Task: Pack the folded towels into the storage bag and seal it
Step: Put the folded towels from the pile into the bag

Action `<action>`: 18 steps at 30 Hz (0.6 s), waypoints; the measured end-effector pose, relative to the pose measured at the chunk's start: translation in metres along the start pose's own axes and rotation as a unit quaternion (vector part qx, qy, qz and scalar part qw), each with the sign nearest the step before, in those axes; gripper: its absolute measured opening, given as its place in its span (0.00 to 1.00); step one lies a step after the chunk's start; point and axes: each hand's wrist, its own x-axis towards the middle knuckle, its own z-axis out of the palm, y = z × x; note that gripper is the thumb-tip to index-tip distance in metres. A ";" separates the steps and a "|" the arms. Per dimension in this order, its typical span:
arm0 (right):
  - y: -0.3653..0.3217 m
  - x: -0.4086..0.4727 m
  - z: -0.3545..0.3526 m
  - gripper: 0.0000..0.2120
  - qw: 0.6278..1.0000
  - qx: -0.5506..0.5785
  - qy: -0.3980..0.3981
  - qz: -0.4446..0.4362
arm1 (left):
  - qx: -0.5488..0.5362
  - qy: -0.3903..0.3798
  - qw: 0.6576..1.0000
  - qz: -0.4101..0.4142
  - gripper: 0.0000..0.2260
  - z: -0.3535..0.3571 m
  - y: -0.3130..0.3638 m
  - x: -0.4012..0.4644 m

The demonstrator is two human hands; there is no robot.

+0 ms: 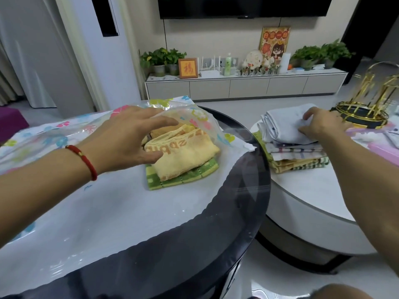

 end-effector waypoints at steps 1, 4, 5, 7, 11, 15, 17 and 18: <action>-0.001 -0.003 -0.005 0.14 0.999 0.024 0.000 -0.021 | 0.000 -0.001 1.000 0.000 0.30 0.000 0.001 0.000; -0.008 -0.018 -0.021 0.16 0.994 0.099 0.003 -0.055 | 0.005 -0.010 1.000 -0.002 0.30 -0.003 0.004 -0.001; -0.011 -0.025 -0.027 0.17 0.991 0.126 0.001 -0.055 | 0.008 -0.015 1.000 -0.003 0.30 -0.005 0.005 -0.001; -0.016 -0.040 -0.041 0.17 0.984 0.174 -0.016 -0.046 | 0.012 -0.023 1.000 -0.008 0.31 -0.010 0.008 0.000; -0.019 -0.087 -0.080 0.14 0.936 0.326 -0.125 -0.031 | 0.033 -0.054 0.998 -0.030 0.33 -0.021 0.012 -0.001; -0.022 -0.151 -0.124 0.14 0.887 0.419 -0.181 -0.073 | 0.098 -0.082 0.990 -0.061 0.33 -0.031 0.006 -0.007; -0.024 -0.186 -0.138 0.17 0.842 0.472 -0.243 -0.099 | 0.118 -0.093 0.985 -0.080 0.33 -0.036 -0.003 -0.015; -0.026 -0.203 -0.140 0.19 0.816 0.494 -0.280 -0.108 | 0.139 -0.101 0.981 -0.090 0.33 -0.037 -0.009 -0.021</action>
